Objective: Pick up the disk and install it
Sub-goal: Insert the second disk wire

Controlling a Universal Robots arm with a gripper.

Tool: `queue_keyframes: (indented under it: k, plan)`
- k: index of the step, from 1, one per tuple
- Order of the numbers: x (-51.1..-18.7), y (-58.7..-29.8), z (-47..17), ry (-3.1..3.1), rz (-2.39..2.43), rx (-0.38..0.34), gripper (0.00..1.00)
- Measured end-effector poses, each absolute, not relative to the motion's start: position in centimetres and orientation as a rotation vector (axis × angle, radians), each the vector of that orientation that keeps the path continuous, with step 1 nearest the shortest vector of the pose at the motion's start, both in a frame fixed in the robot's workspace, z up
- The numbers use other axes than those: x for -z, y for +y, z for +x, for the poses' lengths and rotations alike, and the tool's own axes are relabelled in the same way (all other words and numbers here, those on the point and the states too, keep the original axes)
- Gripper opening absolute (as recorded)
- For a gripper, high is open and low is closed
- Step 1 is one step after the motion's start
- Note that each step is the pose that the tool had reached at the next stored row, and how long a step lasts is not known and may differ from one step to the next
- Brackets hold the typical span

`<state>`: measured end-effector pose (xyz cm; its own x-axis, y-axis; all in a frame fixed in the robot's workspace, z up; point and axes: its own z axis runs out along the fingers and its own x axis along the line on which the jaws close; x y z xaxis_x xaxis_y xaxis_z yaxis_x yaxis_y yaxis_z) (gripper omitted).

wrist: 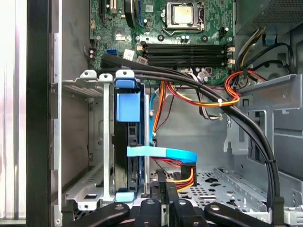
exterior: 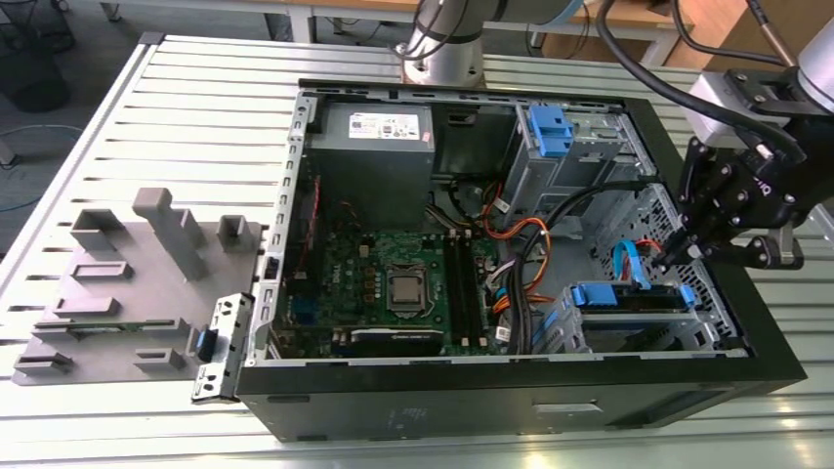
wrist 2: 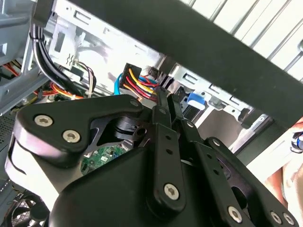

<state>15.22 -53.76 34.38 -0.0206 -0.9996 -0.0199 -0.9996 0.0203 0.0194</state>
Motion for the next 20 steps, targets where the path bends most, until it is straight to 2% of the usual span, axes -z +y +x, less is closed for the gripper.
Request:
queue_keyframes:
  k: [20]
  plan:
    - [-34.3,-56.1,14.9,2.243,-2.198,-0.043,0.16]
